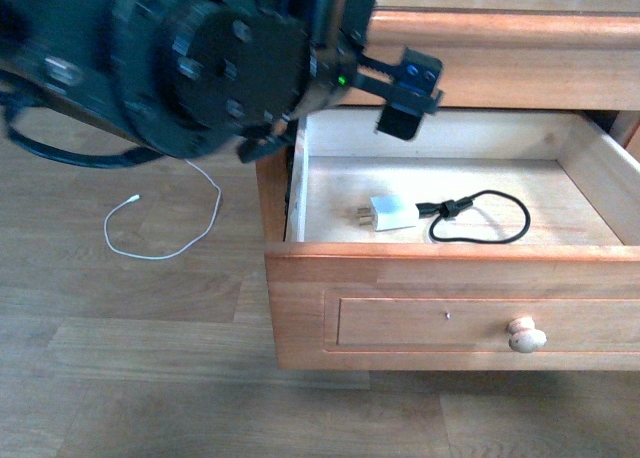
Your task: Put charger into drawer
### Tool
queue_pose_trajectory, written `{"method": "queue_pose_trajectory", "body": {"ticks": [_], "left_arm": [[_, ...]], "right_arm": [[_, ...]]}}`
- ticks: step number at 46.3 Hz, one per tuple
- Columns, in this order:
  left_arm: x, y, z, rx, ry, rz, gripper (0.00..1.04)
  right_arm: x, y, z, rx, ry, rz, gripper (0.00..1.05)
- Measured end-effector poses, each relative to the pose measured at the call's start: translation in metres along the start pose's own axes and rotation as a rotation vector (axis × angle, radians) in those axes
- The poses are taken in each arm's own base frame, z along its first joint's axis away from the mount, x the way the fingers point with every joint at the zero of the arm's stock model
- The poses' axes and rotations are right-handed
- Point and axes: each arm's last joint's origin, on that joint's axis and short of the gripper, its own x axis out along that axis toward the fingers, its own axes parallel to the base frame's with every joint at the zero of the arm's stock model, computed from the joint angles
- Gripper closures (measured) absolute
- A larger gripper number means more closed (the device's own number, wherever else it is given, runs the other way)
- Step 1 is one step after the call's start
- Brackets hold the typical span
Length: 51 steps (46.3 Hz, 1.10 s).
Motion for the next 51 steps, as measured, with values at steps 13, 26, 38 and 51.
{"method": "queue_pose_trajectory", "body": {"ticks": [13, 26, 38, 51], "left_arm": [[-0.113, 0.08, 0.045, -0.079, -0.124, 0.341, 0.06], [-0.243, 0.101, 0.036, -0.11, -0.148, 0.594, 0.06], [-0.315, 0.106, 0.001, -0.301, -0.141, 0.729, 0.06], [-0.317, 0.111, -0.027, -0.272, -0.21, 0.312, 0.38]], "right_arm": [[0.0, 0.0, 0.0, 0.0, 0.0, 0.0, 0.08], [0.0, 0.0, 0.0, 0.0, 0.0, 0.0, 0.08], [0.0, 0.0, 0.0, 0.0, 0.0, 0.0, 0.08], [0.0, 0.0, 0.0, 0.0, 0.0, 0.001, 0.08]]}}
